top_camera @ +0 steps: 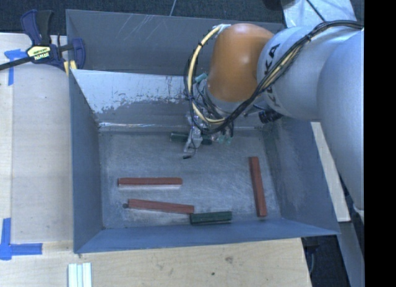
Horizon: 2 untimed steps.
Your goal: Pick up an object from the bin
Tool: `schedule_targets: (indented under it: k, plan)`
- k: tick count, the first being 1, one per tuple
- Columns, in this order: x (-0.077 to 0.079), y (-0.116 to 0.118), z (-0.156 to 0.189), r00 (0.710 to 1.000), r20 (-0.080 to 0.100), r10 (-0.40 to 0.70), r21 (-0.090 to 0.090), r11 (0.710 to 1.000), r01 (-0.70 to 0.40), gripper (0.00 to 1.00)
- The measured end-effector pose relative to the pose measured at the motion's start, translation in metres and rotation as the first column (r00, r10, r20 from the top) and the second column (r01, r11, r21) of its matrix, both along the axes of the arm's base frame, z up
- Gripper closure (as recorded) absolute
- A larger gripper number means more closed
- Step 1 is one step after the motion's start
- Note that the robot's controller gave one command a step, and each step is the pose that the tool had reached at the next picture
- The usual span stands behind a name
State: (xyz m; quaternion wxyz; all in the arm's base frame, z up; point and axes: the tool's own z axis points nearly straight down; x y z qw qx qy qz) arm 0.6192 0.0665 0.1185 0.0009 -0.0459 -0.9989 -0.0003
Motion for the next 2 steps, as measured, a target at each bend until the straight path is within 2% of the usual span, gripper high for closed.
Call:
schedule_targets:
  k: [2]
  plan:
    - [0.001, 0.0, 0.035, 1.0, 0.005, 0.0, 0.001, 1.0, 0.0, 1.0]
